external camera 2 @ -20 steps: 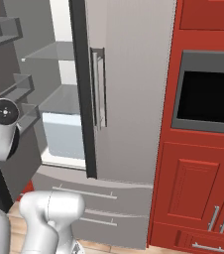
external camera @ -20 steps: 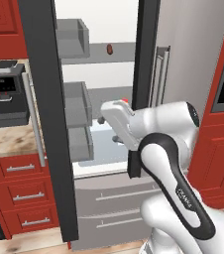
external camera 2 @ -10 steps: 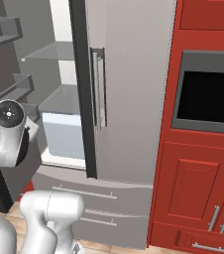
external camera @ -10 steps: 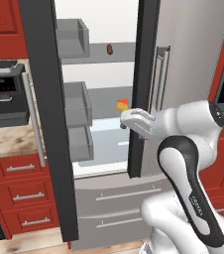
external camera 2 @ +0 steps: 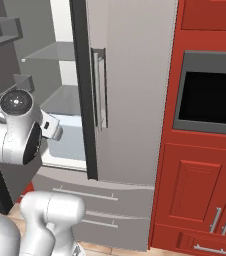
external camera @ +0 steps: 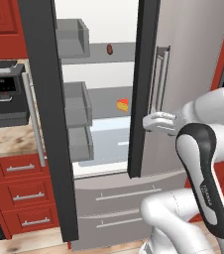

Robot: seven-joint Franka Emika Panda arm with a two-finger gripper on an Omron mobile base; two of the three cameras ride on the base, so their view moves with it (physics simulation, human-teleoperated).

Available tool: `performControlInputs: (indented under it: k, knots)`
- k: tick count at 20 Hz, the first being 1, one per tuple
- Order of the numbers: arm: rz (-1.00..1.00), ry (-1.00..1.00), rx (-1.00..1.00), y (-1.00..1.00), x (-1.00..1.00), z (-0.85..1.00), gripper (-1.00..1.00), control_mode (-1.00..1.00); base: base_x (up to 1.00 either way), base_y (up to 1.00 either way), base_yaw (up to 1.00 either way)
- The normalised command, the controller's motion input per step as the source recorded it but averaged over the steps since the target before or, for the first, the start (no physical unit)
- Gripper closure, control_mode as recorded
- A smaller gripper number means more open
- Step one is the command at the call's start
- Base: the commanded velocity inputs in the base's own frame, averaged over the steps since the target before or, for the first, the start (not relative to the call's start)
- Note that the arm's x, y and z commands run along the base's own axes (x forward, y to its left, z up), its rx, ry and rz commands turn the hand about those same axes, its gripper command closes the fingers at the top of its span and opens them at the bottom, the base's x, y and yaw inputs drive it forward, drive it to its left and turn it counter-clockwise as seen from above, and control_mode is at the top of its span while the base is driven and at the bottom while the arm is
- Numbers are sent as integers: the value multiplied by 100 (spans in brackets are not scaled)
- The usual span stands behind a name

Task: Retrieve the sausage and cheese from the fridge and place them on the cutting board on the counter.

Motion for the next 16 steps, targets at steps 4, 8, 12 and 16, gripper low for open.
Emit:
performControlInputs:
  k: [4,8,12,16]
  knots:
    - [-3,3,-15,-61,0,0,-100,-100,0,0,0]
    - [-14,0,-8,-60,12,0,-100,-100,0,0,0]
    - [-10,-5,-7,-44,35,0,-100,-100,0,0,0]
    - [0,-5,-5,-28,47,12,-100,-100,0,0,0]
